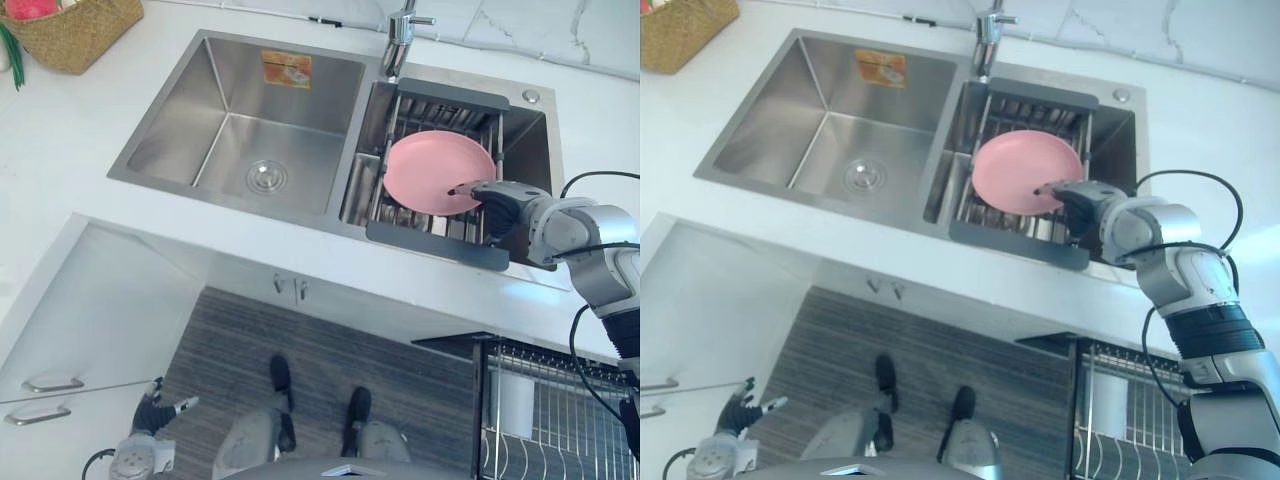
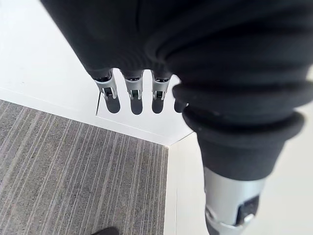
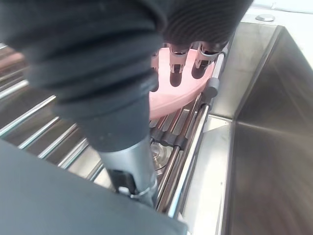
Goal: Walk over to the sink, pick up the cup, carry it to the dishwasher, place the cup inside the dishwasher, then close the dishwasher door
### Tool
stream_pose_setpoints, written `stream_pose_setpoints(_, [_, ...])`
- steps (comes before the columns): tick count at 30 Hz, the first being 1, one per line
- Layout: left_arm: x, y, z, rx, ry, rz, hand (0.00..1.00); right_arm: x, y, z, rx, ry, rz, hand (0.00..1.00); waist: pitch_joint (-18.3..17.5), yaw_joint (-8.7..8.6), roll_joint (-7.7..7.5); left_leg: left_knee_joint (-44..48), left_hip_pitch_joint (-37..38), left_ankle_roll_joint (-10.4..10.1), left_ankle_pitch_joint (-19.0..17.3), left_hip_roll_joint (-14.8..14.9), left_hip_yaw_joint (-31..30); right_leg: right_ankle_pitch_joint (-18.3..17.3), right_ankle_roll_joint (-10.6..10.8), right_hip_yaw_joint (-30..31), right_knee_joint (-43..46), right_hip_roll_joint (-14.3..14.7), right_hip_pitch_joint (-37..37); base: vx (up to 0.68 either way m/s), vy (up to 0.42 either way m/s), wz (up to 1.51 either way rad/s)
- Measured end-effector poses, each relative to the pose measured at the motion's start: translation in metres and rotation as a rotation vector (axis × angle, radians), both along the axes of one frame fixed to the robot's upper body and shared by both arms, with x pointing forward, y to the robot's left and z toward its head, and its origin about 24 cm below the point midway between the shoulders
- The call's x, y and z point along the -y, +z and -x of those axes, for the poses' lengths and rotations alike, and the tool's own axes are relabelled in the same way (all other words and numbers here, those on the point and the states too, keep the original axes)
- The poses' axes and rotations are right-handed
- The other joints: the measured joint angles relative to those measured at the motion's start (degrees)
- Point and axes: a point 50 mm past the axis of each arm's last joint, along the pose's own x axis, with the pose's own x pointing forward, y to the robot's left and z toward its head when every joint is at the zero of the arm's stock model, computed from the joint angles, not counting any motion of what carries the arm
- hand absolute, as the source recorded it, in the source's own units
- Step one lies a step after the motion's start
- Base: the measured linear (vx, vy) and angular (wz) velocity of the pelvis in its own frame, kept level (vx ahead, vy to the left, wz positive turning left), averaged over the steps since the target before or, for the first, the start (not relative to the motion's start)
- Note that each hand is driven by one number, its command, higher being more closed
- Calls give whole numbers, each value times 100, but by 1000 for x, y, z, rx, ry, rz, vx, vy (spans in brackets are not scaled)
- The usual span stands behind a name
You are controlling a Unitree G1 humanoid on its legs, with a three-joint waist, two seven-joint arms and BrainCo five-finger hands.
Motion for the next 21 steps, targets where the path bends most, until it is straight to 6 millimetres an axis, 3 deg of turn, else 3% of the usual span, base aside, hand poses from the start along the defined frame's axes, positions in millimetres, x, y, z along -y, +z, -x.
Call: stream_pose_setpoints(21, [-3,1,0,9,52,-53,0,-3,-4,0,27,24,39,0,1,76,1,1,-132,-4,7,-18,-127,0,1,-130,-35,3,-56,1,0,2])
